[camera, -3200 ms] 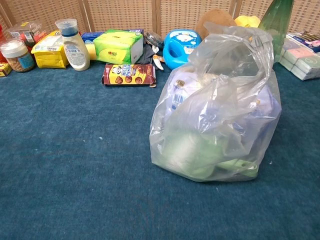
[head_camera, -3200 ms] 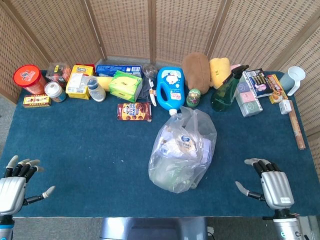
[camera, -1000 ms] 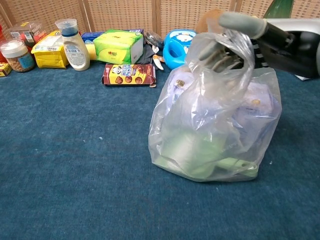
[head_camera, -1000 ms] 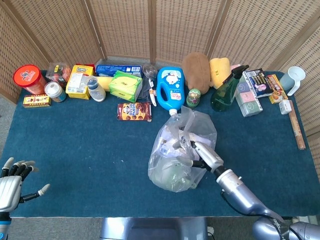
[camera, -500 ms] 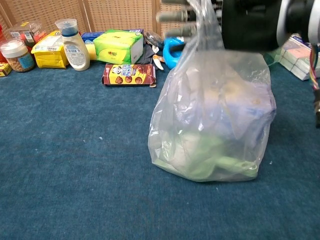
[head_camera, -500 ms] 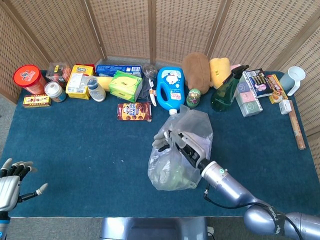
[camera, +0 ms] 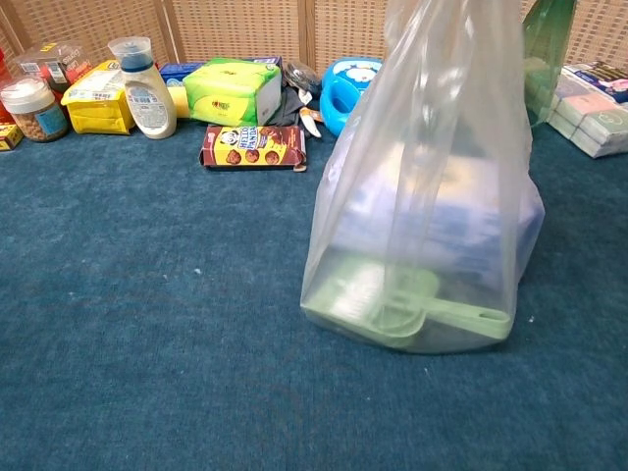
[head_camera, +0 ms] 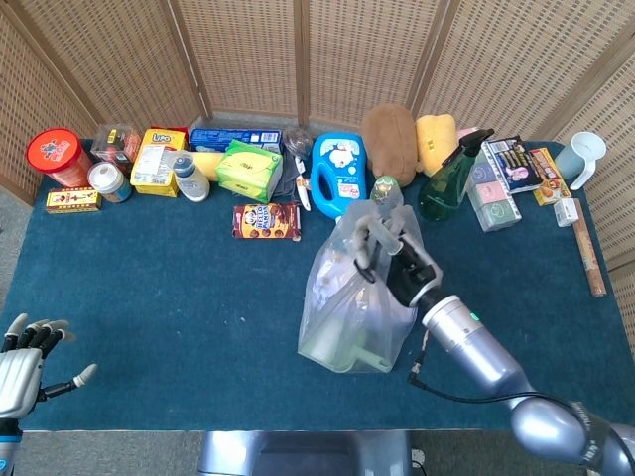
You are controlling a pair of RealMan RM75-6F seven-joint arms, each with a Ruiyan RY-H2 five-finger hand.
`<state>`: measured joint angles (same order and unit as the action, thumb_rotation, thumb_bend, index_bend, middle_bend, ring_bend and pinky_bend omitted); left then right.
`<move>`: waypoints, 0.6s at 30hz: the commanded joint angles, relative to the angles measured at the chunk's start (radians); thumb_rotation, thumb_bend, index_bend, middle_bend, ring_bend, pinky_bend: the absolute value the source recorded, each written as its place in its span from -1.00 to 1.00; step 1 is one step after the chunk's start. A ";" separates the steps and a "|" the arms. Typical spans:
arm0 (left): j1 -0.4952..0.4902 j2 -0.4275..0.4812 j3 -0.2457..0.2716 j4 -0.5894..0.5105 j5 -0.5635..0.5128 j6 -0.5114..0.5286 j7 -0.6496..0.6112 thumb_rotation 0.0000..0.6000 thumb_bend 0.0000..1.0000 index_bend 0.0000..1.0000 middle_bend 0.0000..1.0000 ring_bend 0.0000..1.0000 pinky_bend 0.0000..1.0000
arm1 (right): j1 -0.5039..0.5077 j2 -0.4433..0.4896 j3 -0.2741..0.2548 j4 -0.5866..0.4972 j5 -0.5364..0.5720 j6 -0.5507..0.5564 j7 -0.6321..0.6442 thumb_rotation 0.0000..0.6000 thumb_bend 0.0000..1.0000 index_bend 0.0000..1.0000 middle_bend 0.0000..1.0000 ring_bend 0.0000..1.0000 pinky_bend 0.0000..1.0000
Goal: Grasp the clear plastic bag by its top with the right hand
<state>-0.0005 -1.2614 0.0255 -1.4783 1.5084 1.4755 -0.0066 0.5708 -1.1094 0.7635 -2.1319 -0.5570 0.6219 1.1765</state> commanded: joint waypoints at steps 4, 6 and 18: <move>-0.001 -0.002 0.004 -0.013 0.010 0.003 0.008 -0.76 -0.72 -0.26 -0.47 -0.63 -0.92 | -0.075 0.099 0.156 -0.060 0.077 -0.011 0.106 1.00 -0.27 0.22 0.43 0.60 0.84; 0.001 0.000 0.007 -0.020 0.014 0.006 0.014 -0.75 -0.72 -0.26 -0.47 -0.63 -0.92 | -0.107 0.115 0.203 -0.068 0.077 -0.030 0.140 1.00 -0.27 0.23 0.44 0.60 0.86; 0.012 0.019 0.017 -0.056 0.023 0.023 0.041 -0.75 -0.72 -0.26 -0.47 -0.63 -0.92 | -0.264 0.115 0.410 -0.059 0.019 -0.182 0.287 1.00 -0.26 0.24 0.44 0.61 0.86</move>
<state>0.0114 -1.2427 0.0421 -1.5335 1.5304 1.4978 0.0340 0.3263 -0.9889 1.1469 -2.1939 -0.5265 0.4657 1.4434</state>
